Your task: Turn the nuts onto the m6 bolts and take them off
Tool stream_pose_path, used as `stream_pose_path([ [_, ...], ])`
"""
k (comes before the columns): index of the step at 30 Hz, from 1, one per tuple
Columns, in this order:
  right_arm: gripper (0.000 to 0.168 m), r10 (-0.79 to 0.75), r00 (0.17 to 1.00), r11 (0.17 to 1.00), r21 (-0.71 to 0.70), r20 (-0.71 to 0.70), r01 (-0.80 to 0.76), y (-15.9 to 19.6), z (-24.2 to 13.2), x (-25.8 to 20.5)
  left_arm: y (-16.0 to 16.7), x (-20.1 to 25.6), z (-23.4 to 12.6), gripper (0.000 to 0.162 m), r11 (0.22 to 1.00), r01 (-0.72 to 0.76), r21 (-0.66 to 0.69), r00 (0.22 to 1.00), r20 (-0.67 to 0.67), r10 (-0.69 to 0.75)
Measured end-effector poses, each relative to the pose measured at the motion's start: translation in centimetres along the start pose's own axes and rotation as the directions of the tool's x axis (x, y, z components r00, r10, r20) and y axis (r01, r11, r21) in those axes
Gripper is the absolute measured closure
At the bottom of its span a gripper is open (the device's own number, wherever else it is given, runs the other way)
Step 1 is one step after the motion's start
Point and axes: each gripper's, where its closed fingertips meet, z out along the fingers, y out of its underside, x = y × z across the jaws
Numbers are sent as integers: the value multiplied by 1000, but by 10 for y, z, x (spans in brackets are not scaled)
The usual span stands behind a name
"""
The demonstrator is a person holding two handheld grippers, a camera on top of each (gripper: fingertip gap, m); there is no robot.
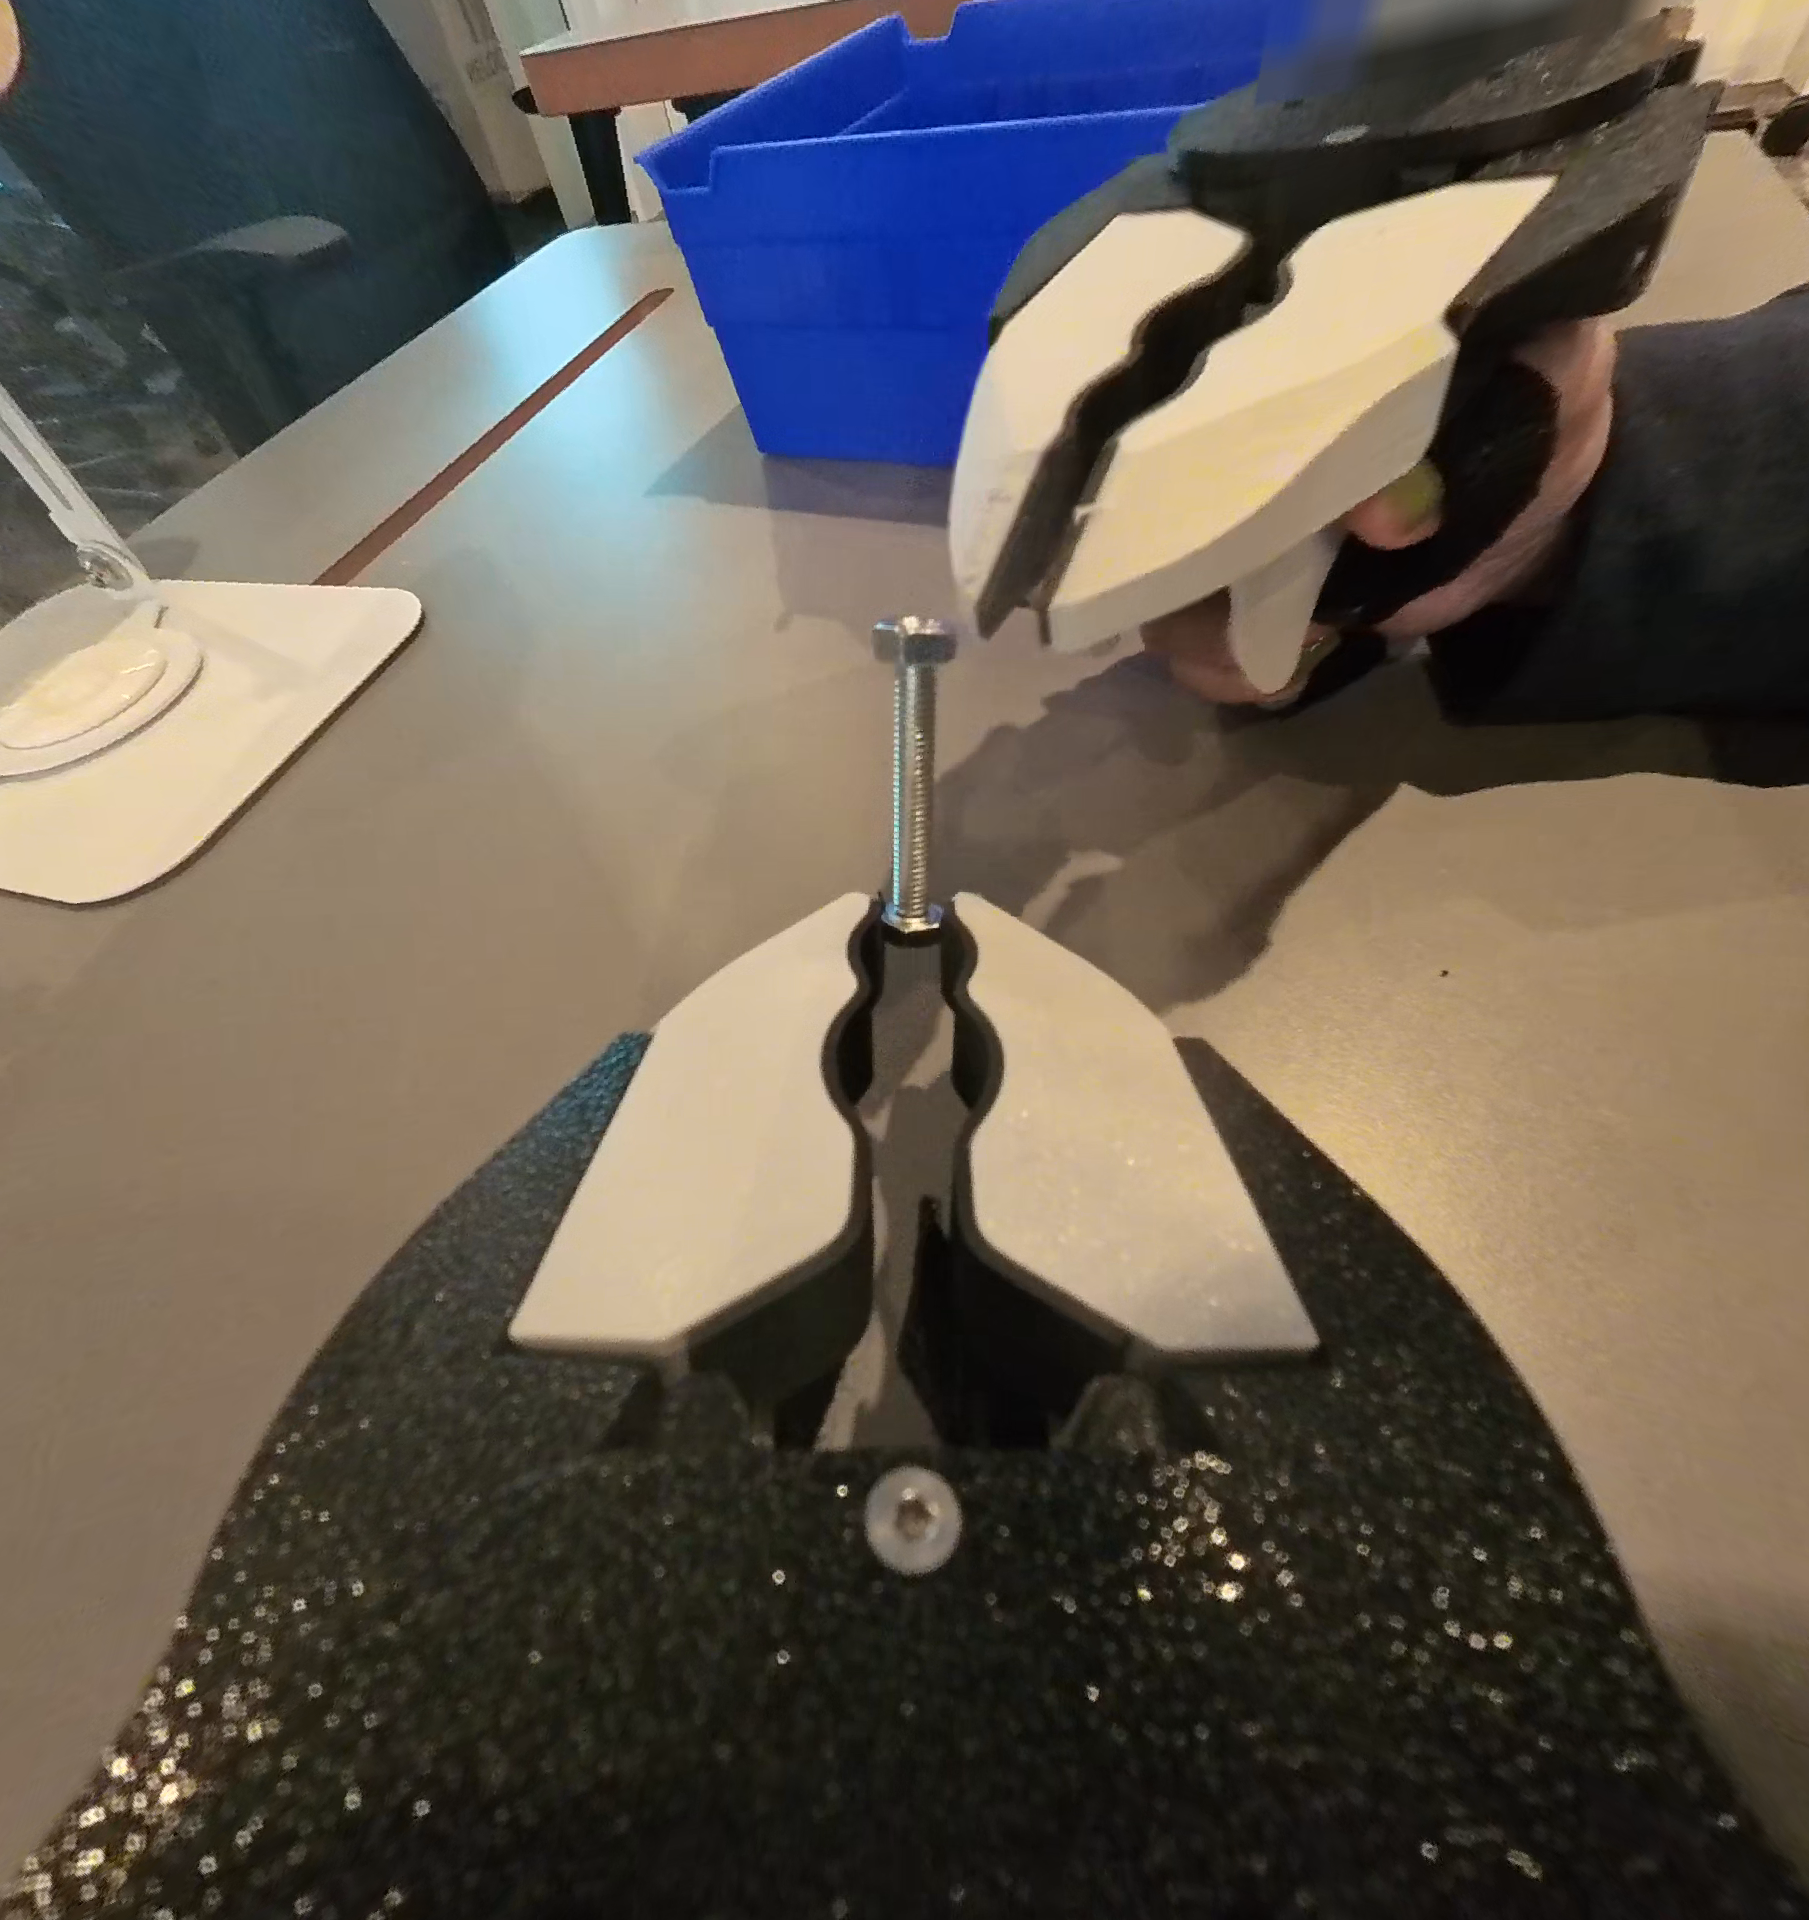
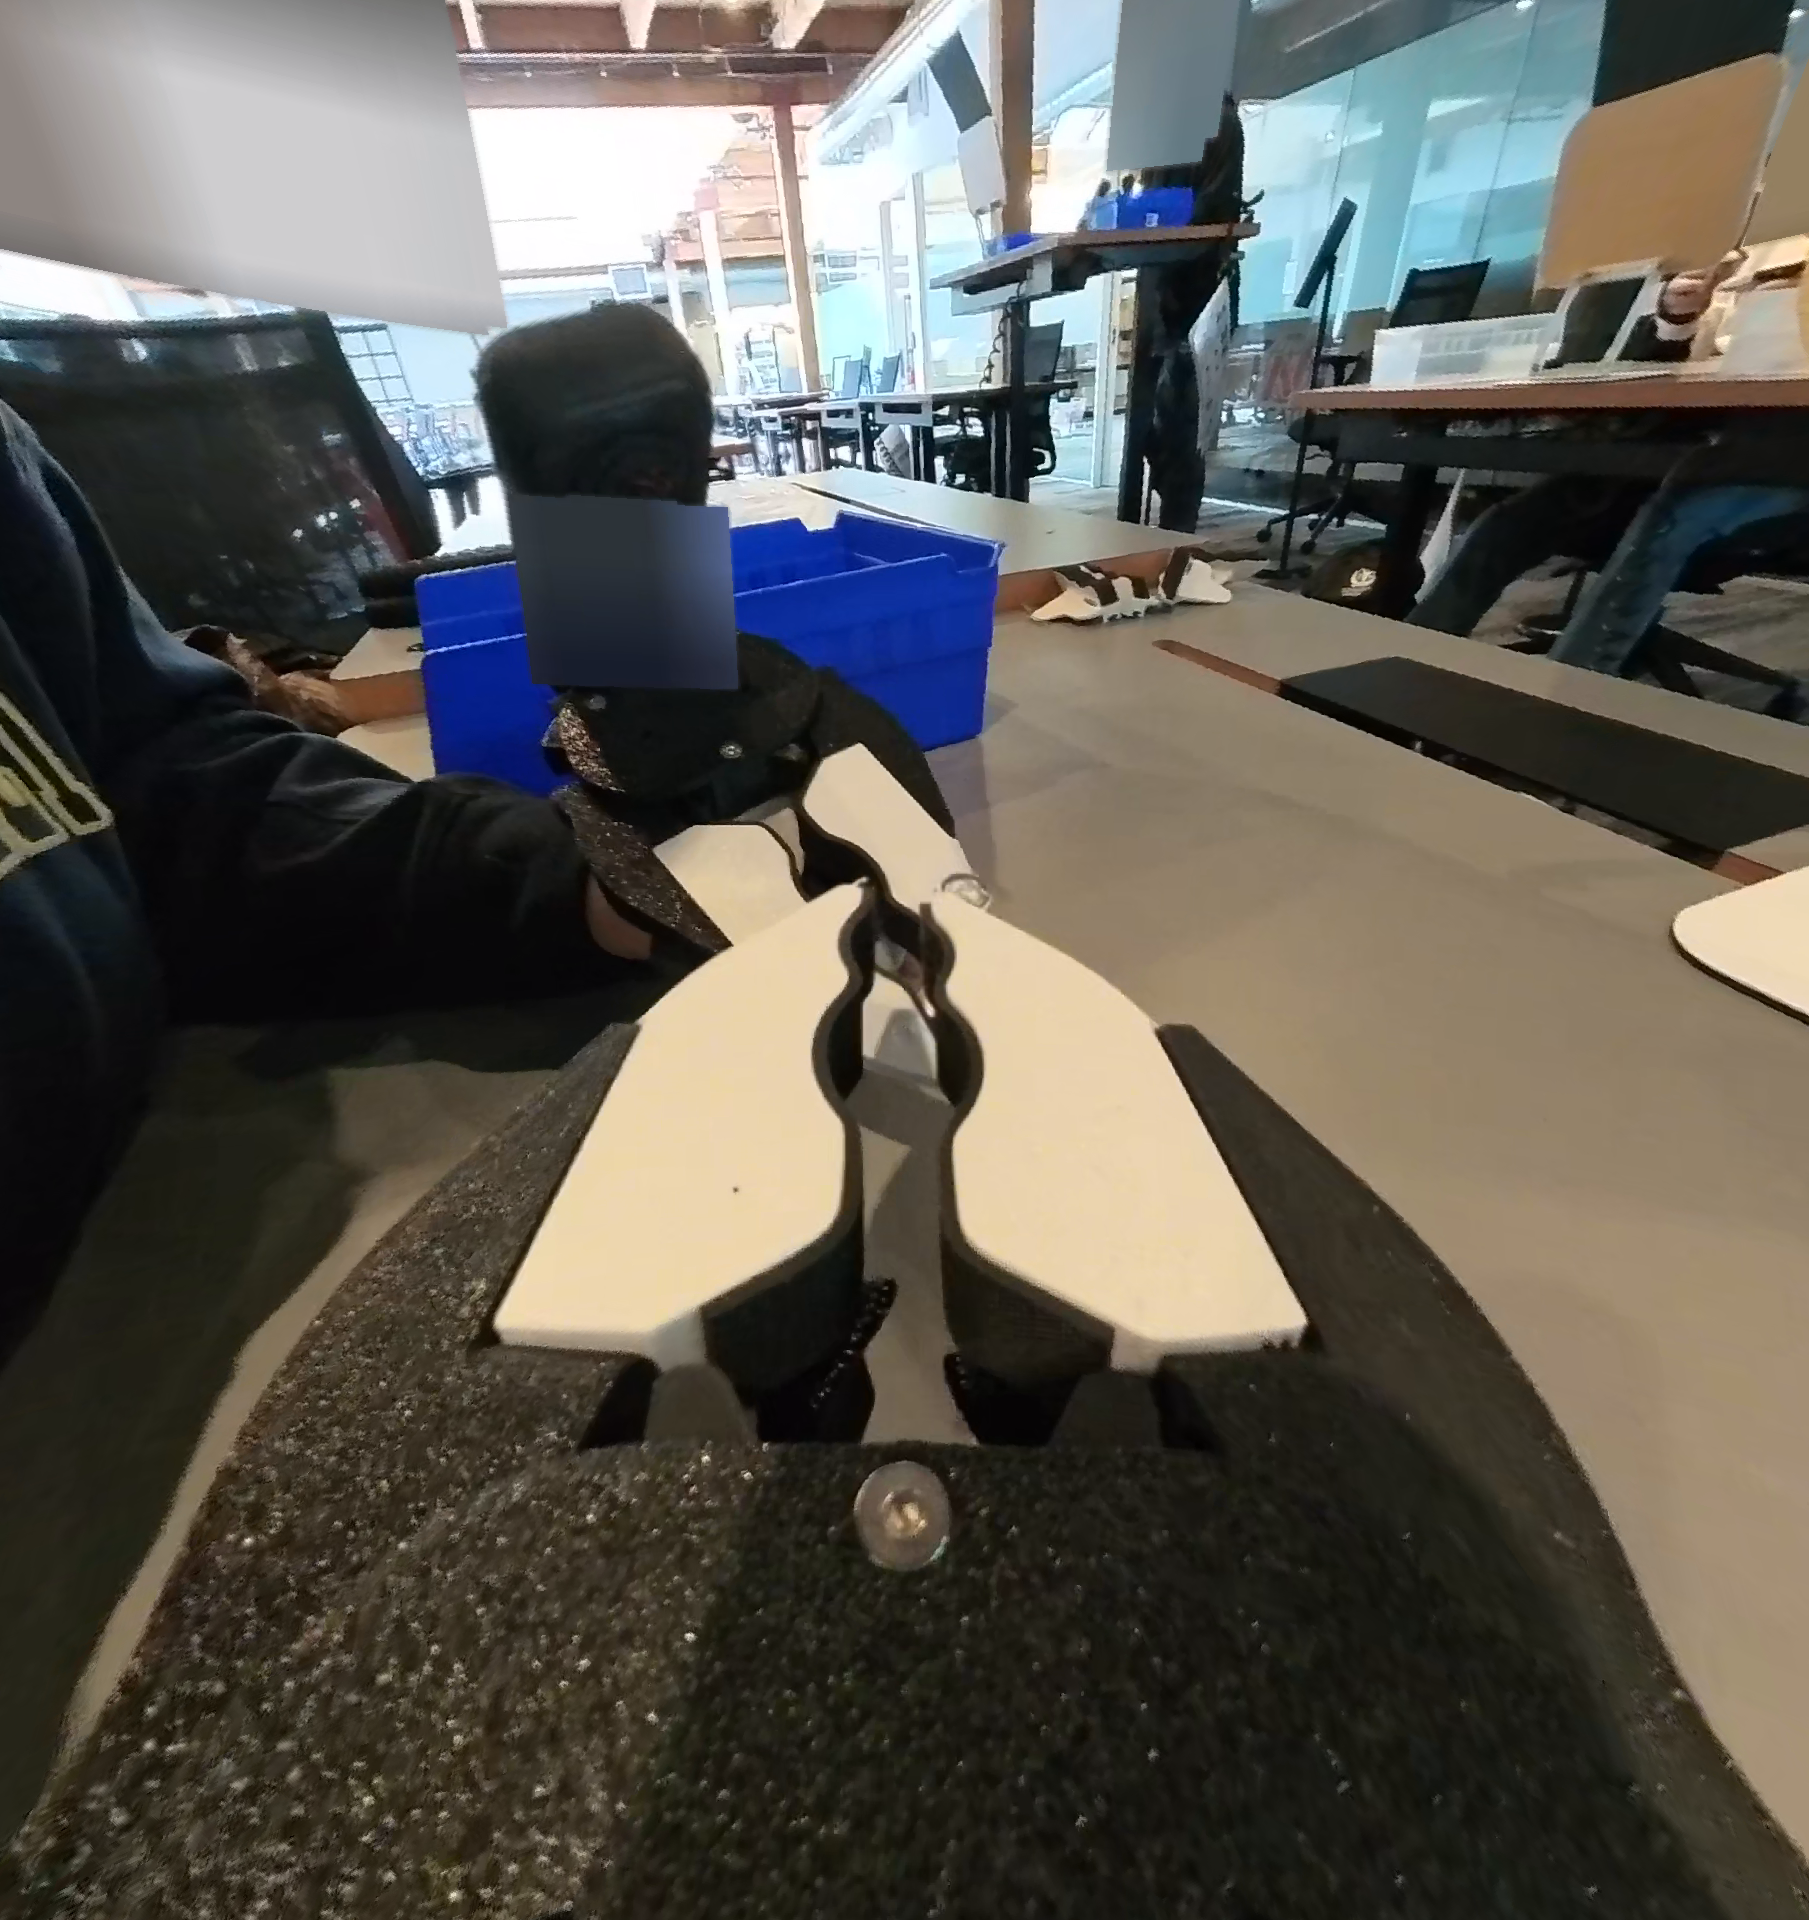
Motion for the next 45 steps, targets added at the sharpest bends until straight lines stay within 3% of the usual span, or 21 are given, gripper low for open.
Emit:
stream_pose_path([
  [9,157,-8,998,1000,8,-65,8,0,0,8,0,0,0,152,1000,0,-1,1000,-1,0],
  [16,167,-21,999,1000,-3,24,21,0,-2,-3,0,0,0,152,1000,2,0,1000,-1,-2],
  [25,159,-47,995,999,-12,-90,46,2,-1,11,0,0,0,152,1000,1,0,1000,-2,-1],
  [33,168,-49,999,999,-3,-12,49,1,-2,0,0,0,0,152,1000,1,0,1000,-3,-1],
  [39,160,-58,993,998,10,-105,60,-2,-3,13,0,0,0,152,1000,1,-2,1000,-3,-1],
  [45,159,-63,996,998,-14,-63,62,3,0,6,0,0,0,152,1000,2,-1,1000,-3,-2],
])
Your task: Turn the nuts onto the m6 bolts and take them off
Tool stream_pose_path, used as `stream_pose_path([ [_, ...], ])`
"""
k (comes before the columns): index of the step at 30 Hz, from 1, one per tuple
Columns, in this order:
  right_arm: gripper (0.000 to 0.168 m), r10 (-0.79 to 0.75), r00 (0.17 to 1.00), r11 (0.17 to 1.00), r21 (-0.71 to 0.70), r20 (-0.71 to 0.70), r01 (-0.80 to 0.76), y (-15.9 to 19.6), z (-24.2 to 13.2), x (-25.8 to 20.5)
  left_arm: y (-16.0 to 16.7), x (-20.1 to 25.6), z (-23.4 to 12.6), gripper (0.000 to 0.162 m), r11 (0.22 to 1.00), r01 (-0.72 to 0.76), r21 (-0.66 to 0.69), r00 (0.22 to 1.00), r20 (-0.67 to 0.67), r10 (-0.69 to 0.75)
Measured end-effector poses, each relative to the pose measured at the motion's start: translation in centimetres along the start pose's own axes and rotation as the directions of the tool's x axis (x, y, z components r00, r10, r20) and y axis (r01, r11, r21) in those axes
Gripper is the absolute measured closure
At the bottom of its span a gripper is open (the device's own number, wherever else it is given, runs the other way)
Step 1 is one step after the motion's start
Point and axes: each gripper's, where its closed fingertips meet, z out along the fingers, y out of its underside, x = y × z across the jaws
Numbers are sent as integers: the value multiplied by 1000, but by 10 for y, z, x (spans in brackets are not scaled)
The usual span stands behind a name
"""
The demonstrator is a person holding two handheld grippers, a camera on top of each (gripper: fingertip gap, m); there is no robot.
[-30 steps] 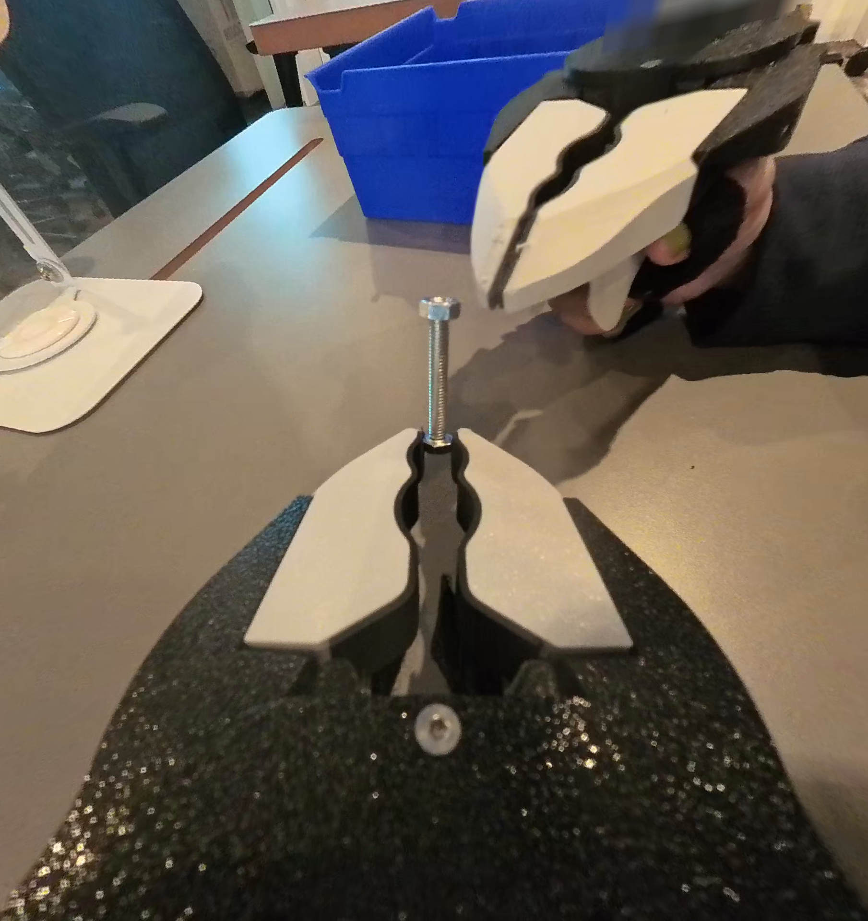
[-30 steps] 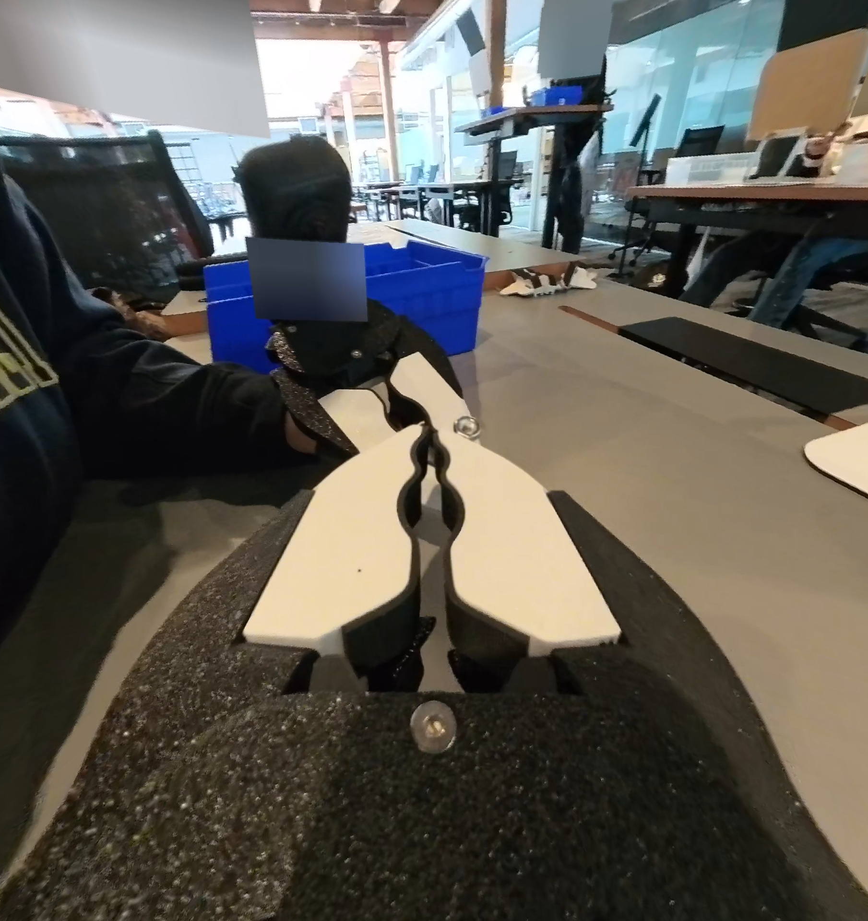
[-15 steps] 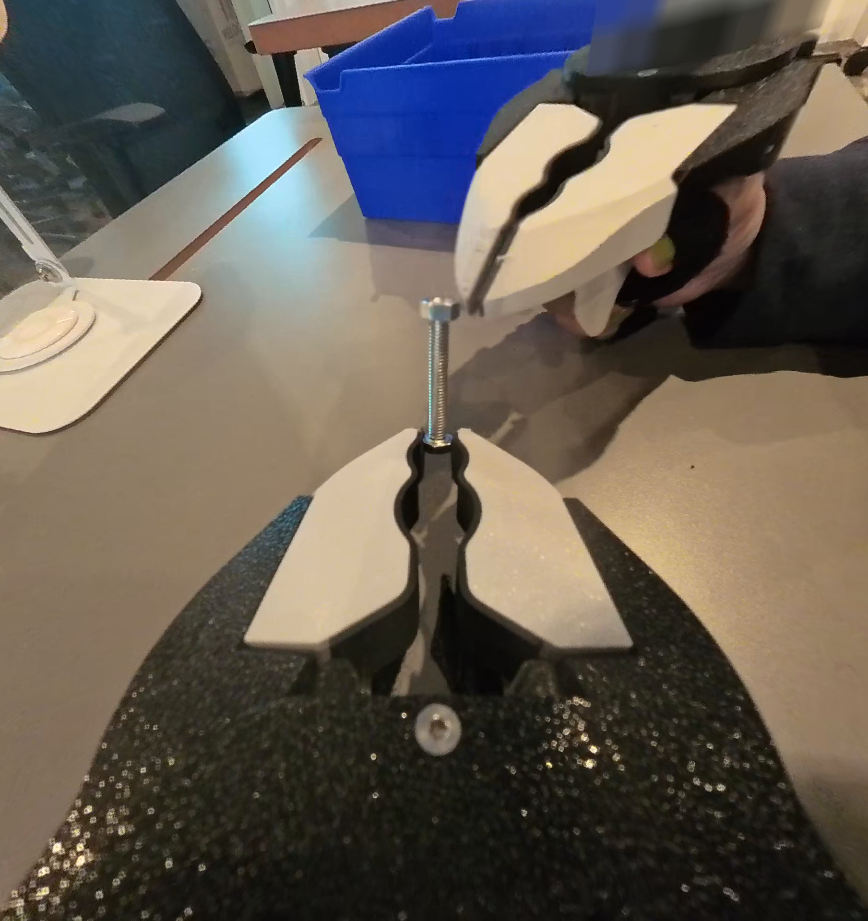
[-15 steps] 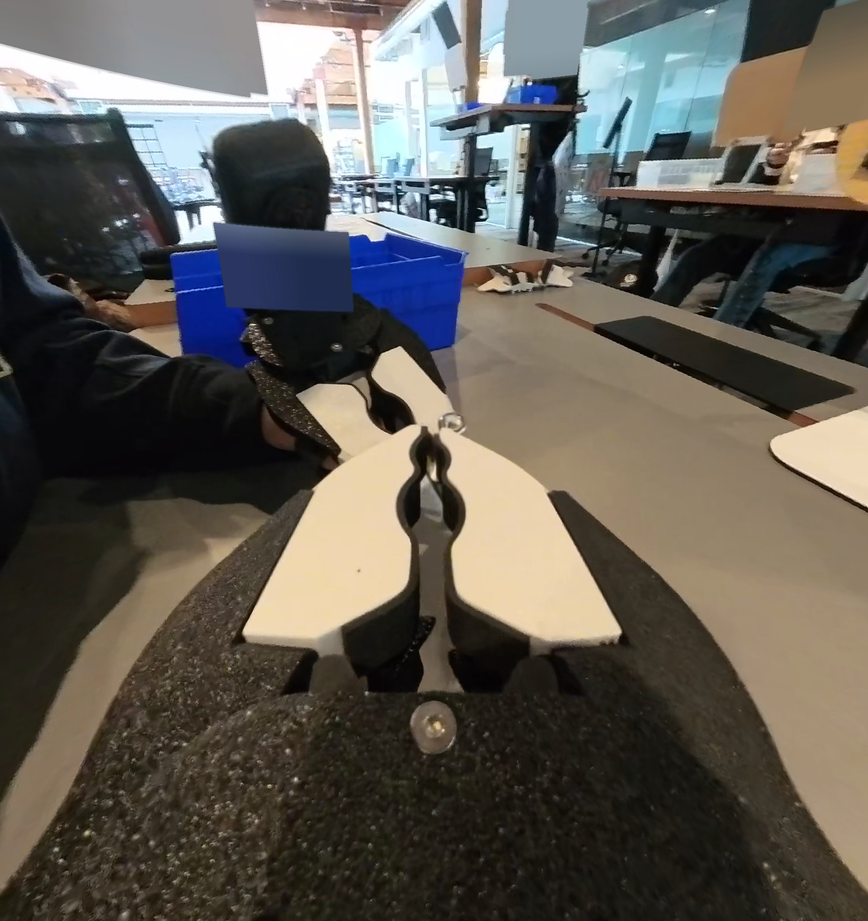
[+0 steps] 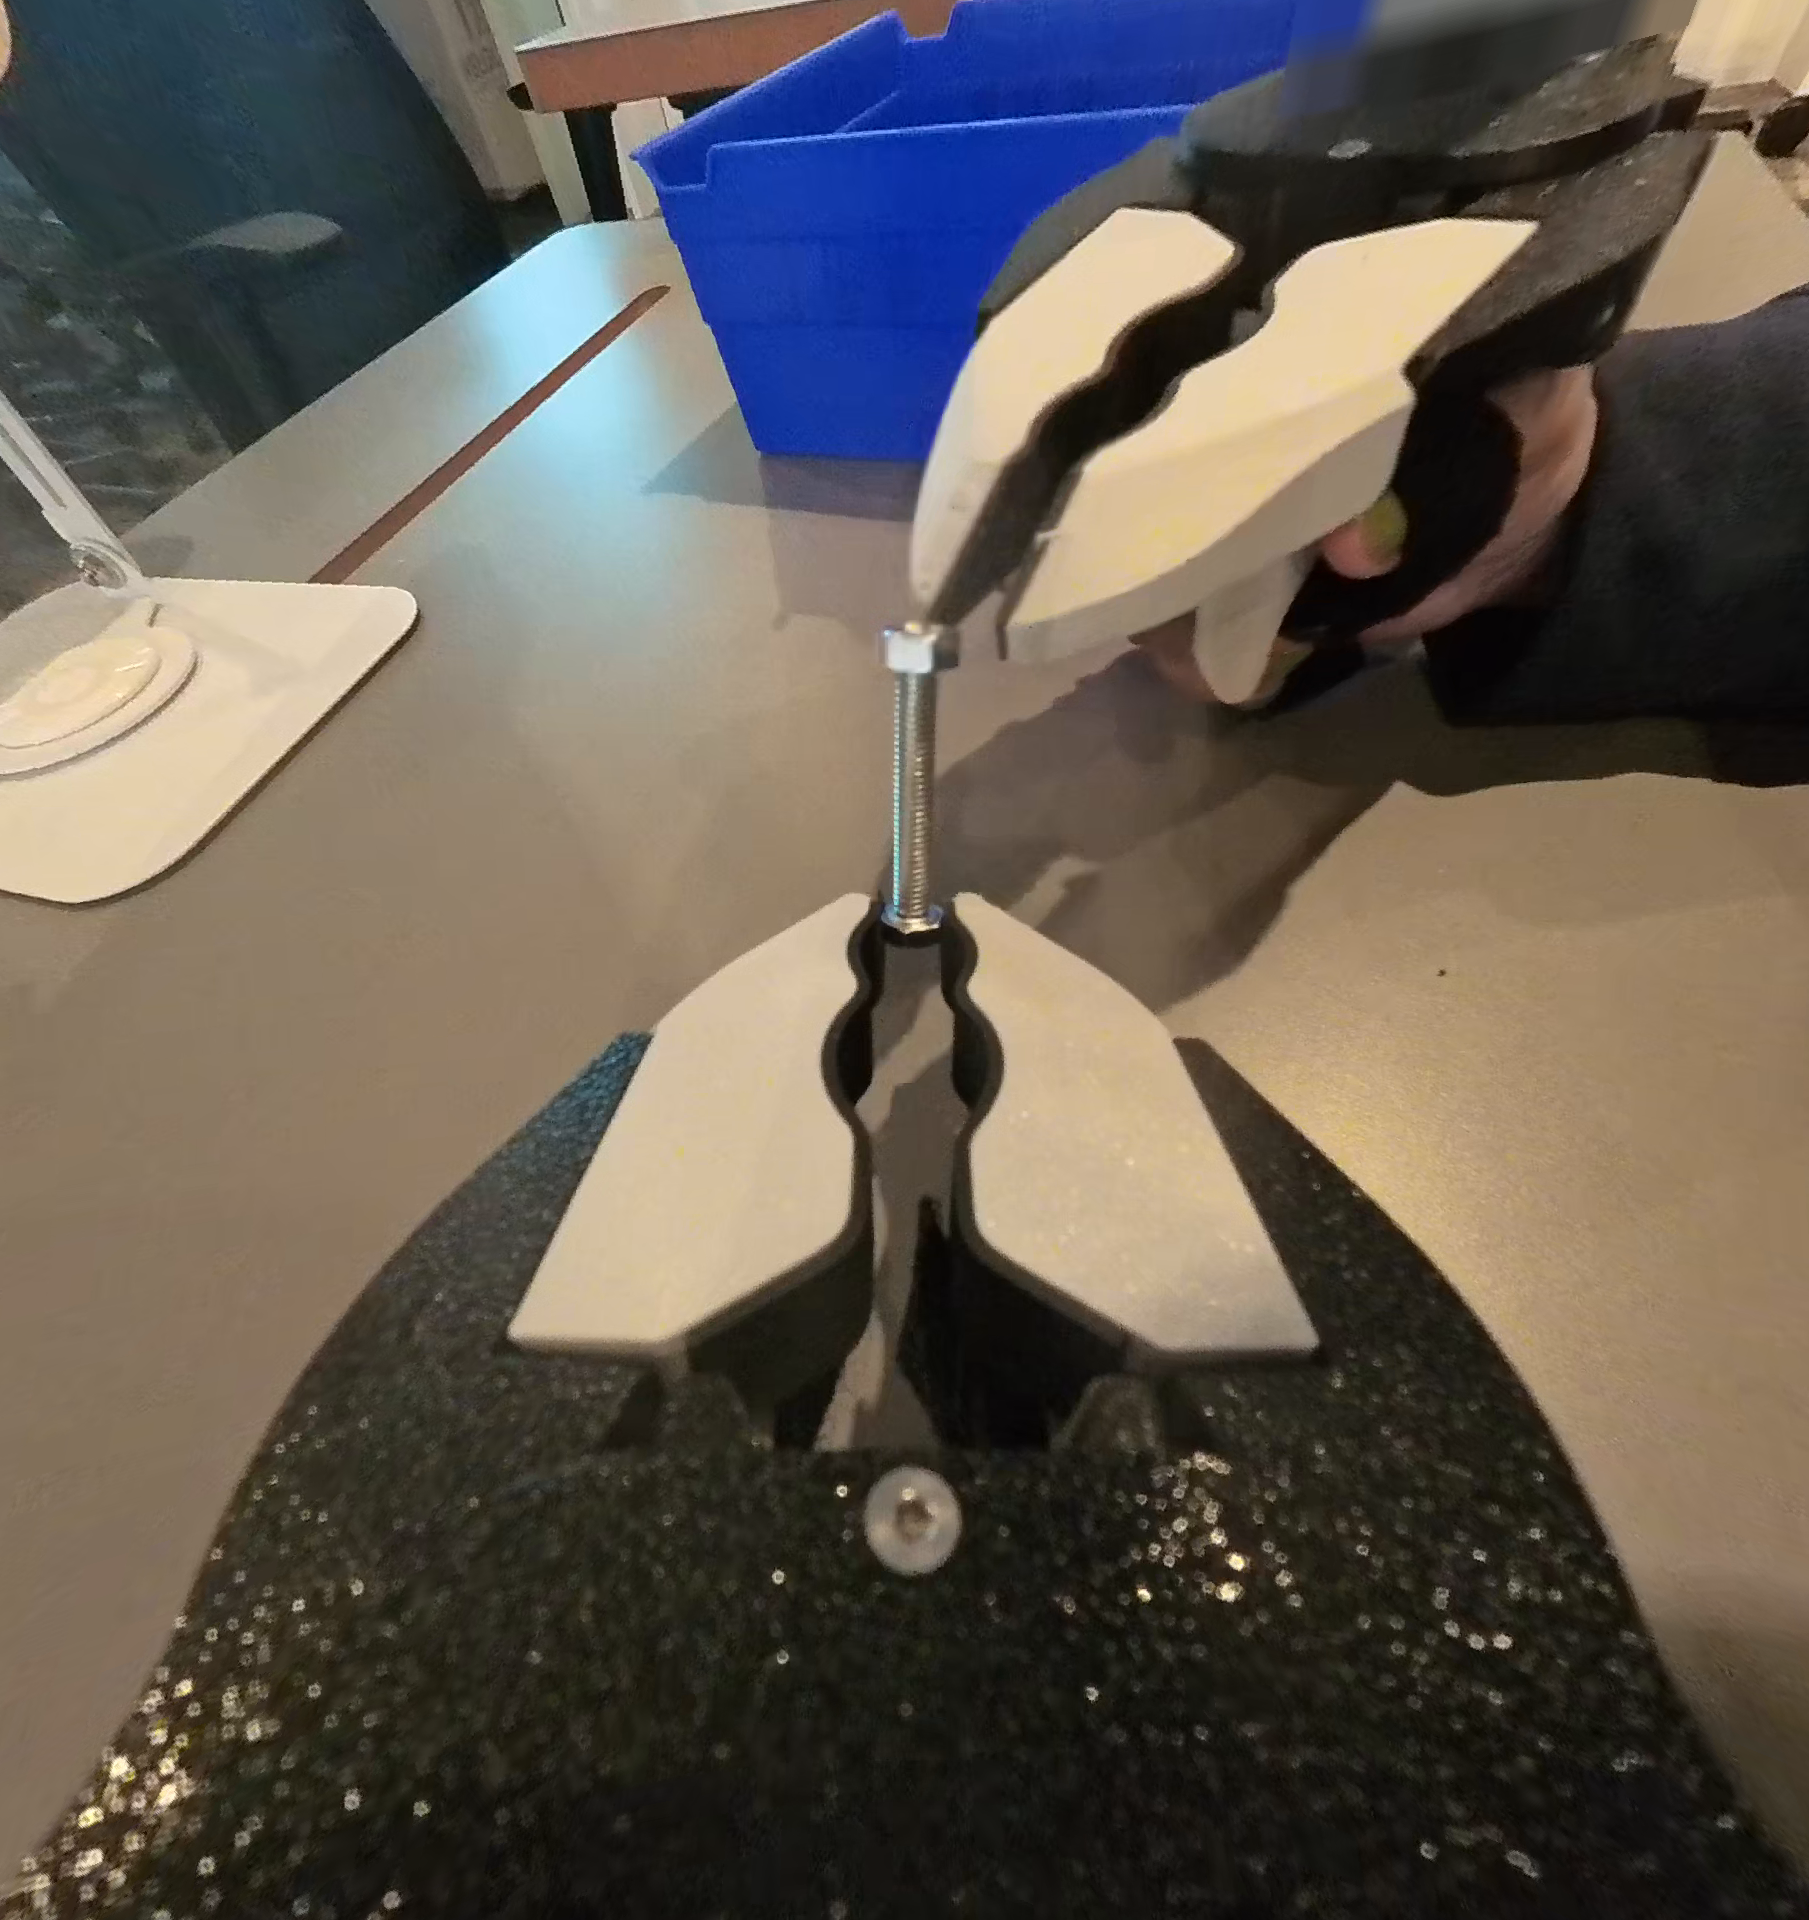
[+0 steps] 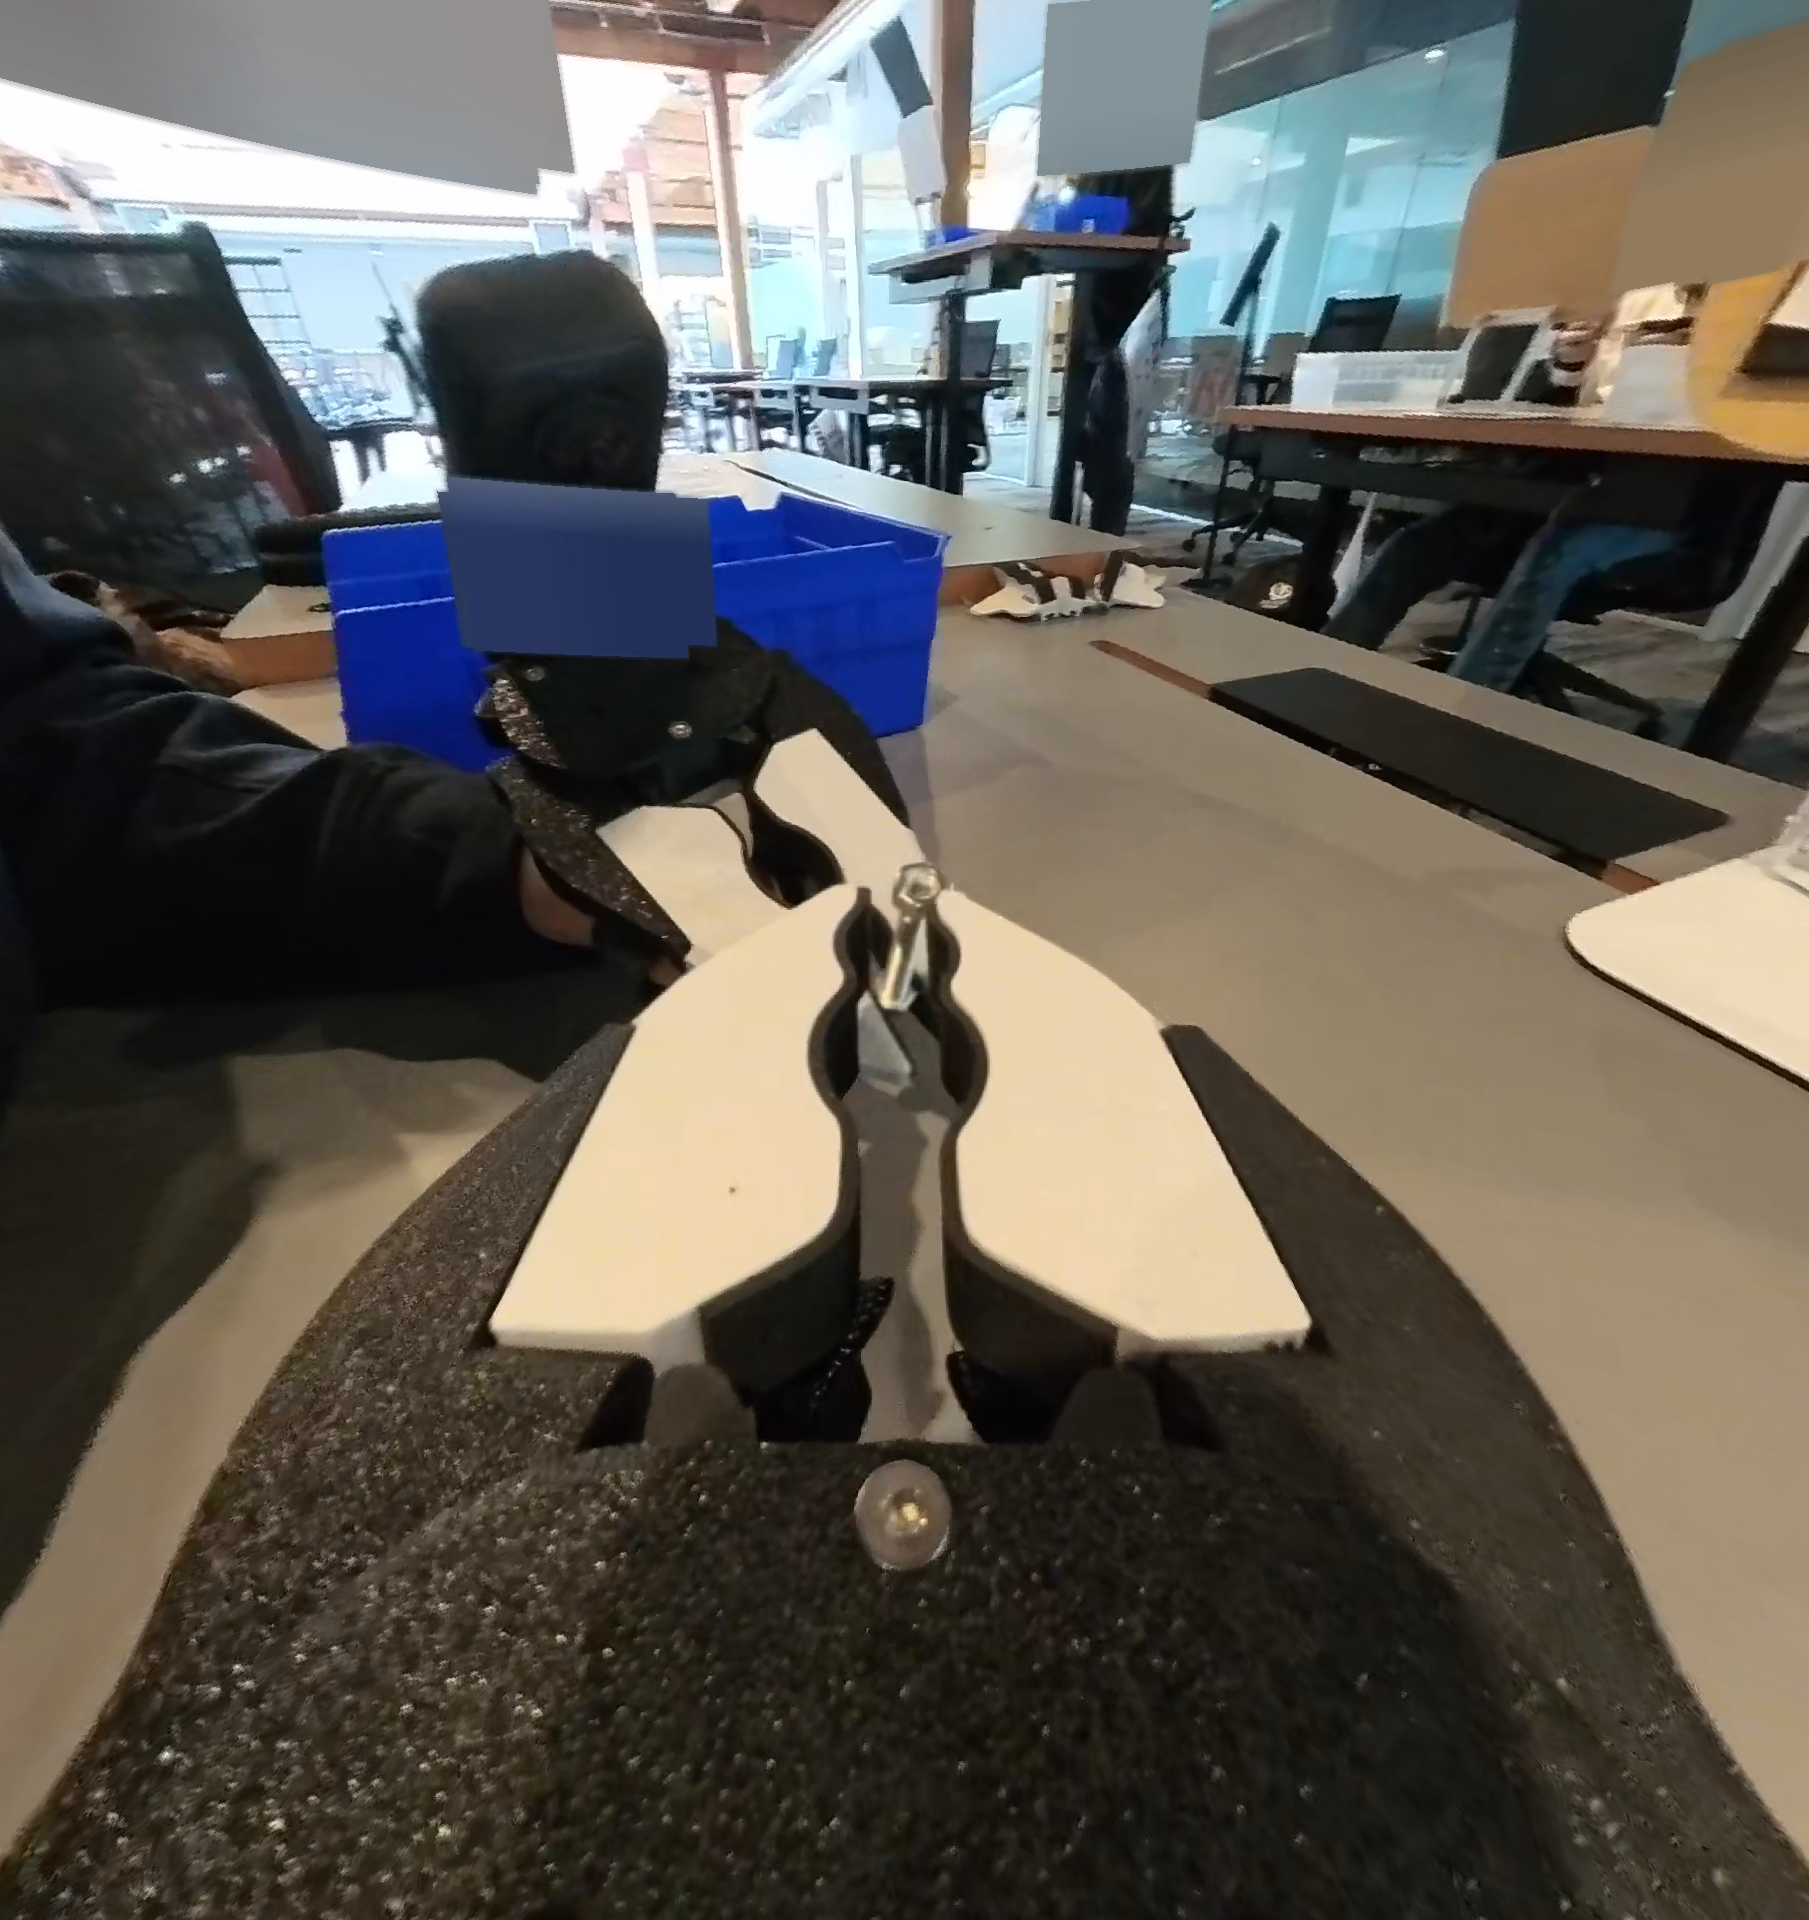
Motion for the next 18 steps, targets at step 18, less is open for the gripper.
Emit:
stream_pose_path([
  [18,168,6,996,999,31,84,-9,-6,-2,-12,0,0,0,152,1000,-1,-1,1000,-2,1],
])
